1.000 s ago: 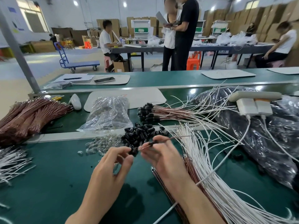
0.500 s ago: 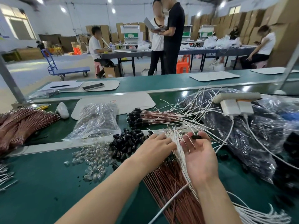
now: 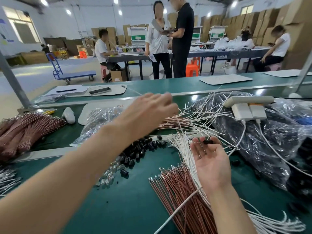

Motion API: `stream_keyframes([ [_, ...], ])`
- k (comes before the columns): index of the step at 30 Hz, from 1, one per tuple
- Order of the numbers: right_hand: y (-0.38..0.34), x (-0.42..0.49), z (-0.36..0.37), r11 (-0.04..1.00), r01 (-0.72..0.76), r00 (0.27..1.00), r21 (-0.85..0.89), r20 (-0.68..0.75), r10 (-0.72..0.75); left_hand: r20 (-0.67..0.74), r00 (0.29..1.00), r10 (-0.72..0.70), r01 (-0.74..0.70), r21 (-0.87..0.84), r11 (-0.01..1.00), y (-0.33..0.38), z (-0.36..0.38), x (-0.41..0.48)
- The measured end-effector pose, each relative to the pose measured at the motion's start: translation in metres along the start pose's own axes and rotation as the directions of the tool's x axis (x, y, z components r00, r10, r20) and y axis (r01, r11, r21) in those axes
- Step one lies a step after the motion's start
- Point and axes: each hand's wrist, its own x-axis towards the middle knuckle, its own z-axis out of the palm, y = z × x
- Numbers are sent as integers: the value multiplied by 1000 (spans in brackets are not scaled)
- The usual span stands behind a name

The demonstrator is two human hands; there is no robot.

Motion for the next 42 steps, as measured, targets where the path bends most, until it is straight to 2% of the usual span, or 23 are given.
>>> stream_keyframes([
  [3,0,-1,1,1000,-22,999,-20,25,23,-89,990,-110,113,33,993,-23,-38,-28],
  [5,1,-2,2,998,-38,998,-47,40,40,-137,951,-277,279,-3,960,-35,-52,-62],
  [7,2,-2,3,994,-47,997,-98,60,53,-105,886,-451,452,-14,892,-42,-53,-104],
  [9,5,-3,6,988,-61,995,-142,73,72,5,857,-515,515,-3,857,-37,-41,-148],
  [12,12,-5,11,975,-102,989,-195,86,120,143,853,-503,500,53,864,-20,-20,-203],
  [15,17,-9,13,960,-146,979,-238,103,174,188,844,-502,486,129,864,-6,-6,-236],
  [17,19,-10,13,953,-169,977,-252,87,196,185,797,-575,559,134,818,5,-3,-239],
  [19,20,-9,11,950,-182,979,-253,46,200,175,783,-597,594,74,801,20,2,-228],
  [23,21,-6,9,948,-184,982,-259,-3,189,182,863,-471,493,-102,864,65,23,-185],
  [26,22,-5,9,950,-193,981,-247,-25,193,202,886,-417,453,-189,871,91,39,-156],
  [31,22,-3,6,954,-210,977,-212,-24,210,185,877,-443,479,-269,835,97,48,-150],
  [36,21,-6,8,960,-202,979,-194,-2,205,151,862,-484,507,-278,816,98,54,-153],
  [42,21,-11,13,954,-229,971,-192,29,239,-8,760,-649,604,-360,711,95,43,-155],
])
